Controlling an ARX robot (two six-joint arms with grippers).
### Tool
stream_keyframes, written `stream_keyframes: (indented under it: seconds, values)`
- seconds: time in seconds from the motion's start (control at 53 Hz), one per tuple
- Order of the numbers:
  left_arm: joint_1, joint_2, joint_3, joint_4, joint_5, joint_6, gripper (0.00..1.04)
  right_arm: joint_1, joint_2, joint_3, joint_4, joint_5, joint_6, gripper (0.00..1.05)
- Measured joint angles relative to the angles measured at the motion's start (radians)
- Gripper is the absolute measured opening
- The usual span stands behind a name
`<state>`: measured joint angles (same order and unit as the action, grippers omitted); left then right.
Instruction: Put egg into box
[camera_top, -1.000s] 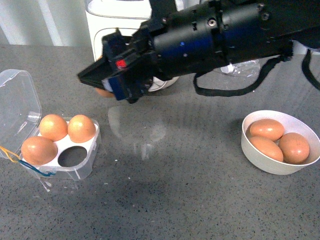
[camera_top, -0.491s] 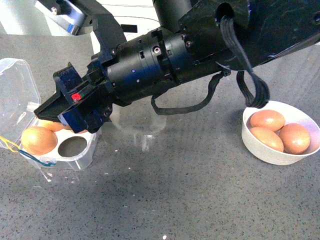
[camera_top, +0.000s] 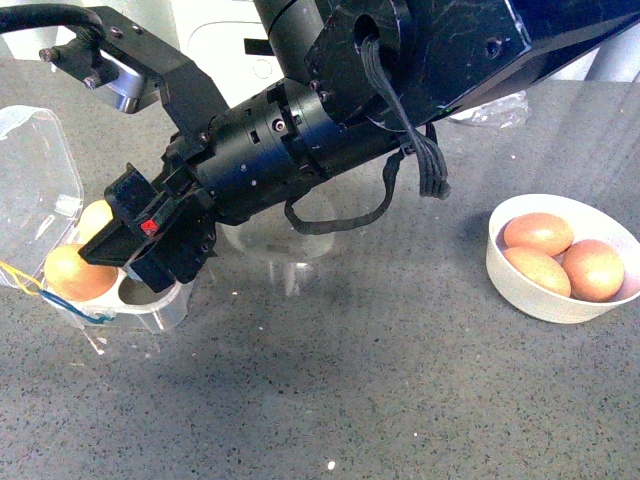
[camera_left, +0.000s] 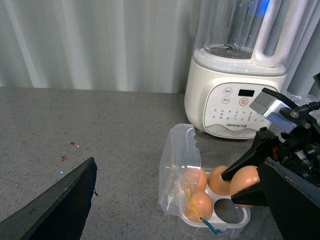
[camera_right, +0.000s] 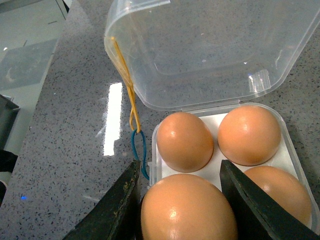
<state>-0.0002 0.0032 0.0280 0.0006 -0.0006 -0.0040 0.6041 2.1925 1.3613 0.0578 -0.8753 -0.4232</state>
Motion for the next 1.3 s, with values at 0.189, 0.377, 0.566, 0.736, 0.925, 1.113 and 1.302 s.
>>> stream_keyframes:
  seconds: [0.189,0.377,0.566,0.736,0.925,1.113,1.302]
  values:
    - [0.000,0.000,0.000,0.000,0.000,0.000,0.98,-0.004,0.011,0.031,-0.042,0.001,-0.039,0.41]
    - [0.000,0.000,0.000,0.000,0.000,0.000,0.98,-0.004,0.029,0.055,-0.052,0.000,-0.049,0.41]
    - [0.000,0.000,0.000,0.000,0.000,0.000,0.98,-0.002,0.048,0.082,-0.063,0.002,-0.052,0.41]
    - [0.000,0.000,0.000,0.000,0.000,0.000,0.98,0.000,0.060,0.103,-0.051,0.001,-0.048,0.41]
    - [0.000,0.000,0.000,0.000,0.000,0.000,0.98,0.006,0.074,0.127,-0.049,0.001,-0.044,0.41]
    - [0.000,0.000,0.000,0.000,0.000,0.000,0.98,0.017,0.076,0.132,-0.051,0.000,-0.040,0.41]
    - [0.000,0.000,0.000,0.000,0.000,0.000,0.98,0.026,0.077,0.132,-0.040,0.003,-0.031,0.52]
